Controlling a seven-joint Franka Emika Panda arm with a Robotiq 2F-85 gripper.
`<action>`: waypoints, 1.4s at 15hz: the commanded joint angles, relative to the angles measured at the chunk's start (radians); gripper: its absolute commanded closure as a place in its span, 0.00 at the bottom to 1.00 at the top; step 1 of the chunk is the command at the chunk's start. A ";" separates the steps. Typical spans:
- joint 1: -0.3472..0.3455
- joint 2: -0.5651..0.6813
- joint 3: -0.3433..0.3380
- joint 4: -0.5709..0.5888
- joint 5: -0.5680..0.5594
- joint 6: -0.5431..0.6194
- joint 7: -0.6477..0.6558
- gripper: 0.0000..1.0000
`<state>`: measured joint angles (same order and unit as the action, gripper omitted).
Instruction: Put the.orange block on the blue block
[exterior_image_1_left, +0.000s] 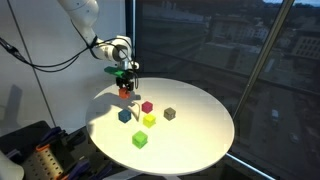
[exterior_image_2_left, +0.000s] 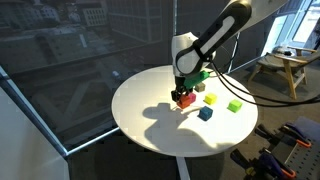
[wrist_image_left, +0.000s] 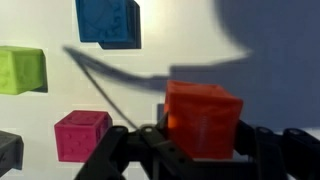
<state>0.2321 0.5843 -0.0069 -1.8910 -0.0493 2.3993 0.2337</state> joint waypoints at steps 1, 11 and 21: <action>-0.026 -0.073 0.011 -0.078 0.003 0.003 0.000 0.77; -0.092 -0.139 0.012 -0.173 0.017 0.001 -0.021 0.77; -0.119 -0.193 0.008 -0.264 0.015 0.021 -0.023 0.77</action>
<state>0.1302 0.4449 -0.0057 -2.0980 -0.0478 2.4030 0.2307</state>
